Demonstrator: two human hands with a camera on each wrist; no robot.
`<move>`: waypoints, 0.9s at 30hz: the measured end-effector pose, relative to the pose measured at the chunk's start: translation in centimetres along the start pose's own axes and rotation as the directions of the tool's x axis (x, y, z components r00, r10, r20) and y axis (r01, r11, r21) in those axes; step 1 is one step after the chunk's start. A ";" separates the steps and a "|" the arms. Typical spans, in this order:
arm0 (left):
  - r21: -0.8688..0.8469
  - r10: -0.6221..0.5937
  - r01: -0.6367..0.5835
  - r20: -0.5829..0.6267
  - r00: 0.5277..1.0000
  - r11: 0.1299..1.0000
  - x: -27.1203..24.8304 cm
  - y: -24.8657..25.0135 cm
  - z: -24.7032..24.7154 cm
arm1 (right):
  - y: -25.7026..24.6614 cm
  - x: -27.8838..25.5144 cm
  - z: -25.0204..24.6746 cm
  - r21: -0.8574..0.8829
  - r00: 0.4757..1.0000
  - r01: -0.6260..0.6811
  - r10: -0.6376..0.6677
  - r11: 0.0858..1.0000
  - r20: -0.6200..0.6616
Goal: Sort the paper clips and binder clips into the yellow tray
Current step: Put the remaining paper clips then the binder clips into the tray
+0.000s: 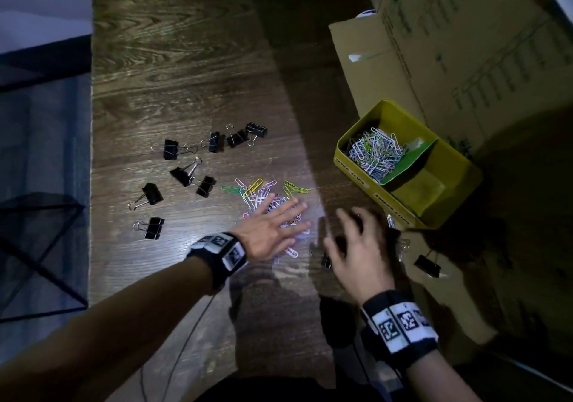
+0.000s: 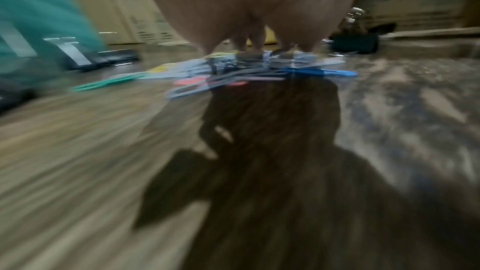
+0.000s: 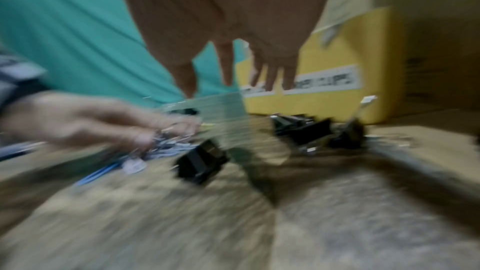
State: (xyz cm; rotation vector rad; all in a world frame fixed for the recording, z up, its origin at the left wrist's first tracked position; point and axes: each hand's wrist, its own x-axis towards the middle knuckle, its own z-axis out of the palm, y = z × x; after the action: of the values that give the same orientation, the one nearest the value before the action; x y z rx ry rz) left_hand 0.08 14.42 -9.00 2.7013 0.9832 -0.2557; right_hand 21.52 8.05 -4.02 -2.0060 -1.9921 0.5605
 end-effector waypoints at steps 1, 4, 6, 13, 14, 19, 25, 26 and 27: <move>-0.015 -0.038 0.037 -0.064 0.997 0.999 -0.6 -0.8 0.0 | -0.7 -0.4 0.4 0.061 0.992 0.089 -0.094 0.994 0.078; -0.184 -0.331 0.317 -0.050 0.942 0.930 -1.2 -3.5 -0.7 | -1.0 -1.3 2.3 0.036 0.923 0.289 -0.289 0.957 0.255; -0.209 -0.460 0.464 0.069 0.885 0.861 -1.1 -4.4 -0.7 | -0.1 -1.5 3.1 0.002 0.917 0.278 -0.266 0.961 0.296; -0.233 -0.341 0.360 0.119 0.932 0.903 -2.6 -0.8 1.0 | 1.6 -1.4 1.3 -0.136 0.958 0.031 0.009 0.990 0.286; -0.243 -0.325 0.342 0.108 0.939 0.908 -2.8 -0.3 1.2 | 0.7 -1.1 0.9 -0.123 0.961 0.053 -0.017 0.991 0.276; -0.280 -0.428 0.424 0.051 0.902 0.861 1.4 -1.1 -1.7 | -4.2 3.3 1.2 -0.080 0.928 0.227 -0.190 0.971 0.321; -0.253 -0.569 0.600 0.190 0.800 0.759 1.2 -3.5 -1.1 | -4.9 8.1 3.6 -0.155 0.785 0.244 -0.102 0.957 0.612; -0.277 -0.558 0.585 0.178 0.811 0.762 0.3 -2.9 -0.6 | -4.6 7.8 3.9 -0.164 0.767 0.277 -0.116 0.947 0.631; -0.317 -0.538 0.558 0.158 0.828 0.767 -0.5 -2.2 0.0 | -4.2 7.2 4.2 -0.164 0.760 0.304 -0.135 0.938 0.636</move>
State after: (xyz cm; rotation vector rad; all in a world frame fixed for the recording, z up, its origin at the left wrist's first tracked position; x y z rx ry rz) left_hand -1.76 15.74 -9.22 2.0185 1.6182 -0.2335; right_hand 15.77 15.00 -6.52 -1.8175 -2.7760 1.0600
